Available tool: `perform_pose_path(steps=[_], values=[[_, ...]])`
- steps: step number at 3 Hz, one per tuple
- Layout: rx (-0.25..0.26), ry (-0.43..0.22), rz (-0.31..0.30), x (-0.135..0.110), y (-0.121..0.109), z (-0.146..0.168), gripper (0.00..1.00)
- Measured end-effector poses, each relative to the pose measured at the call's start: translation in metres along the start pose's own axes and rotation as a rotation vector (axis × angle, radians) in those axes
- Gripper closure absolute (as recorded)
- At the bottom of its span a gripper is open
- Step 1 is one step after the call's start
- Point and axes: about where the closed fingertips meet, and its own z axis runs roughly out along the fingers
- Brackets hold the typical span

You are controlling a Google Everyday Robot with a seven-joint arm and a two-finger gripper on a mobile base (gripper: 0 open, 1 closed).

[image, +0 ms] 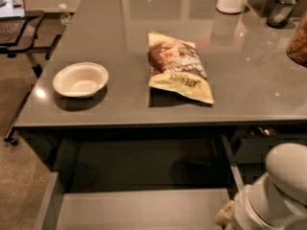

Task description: Open top drawer

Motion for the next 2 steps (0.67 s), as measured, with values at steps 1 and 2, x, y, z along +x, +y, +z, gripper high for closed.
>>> perform_pose_path(steps=[1, 2], values=[[-0.010, 0.001, 0.015, 0.0071, 0.0105, -0.0020, 1.00], [-0.010, 0.001, 0.015, 0.0071, 0.0105, -0.0020, 0.81]])
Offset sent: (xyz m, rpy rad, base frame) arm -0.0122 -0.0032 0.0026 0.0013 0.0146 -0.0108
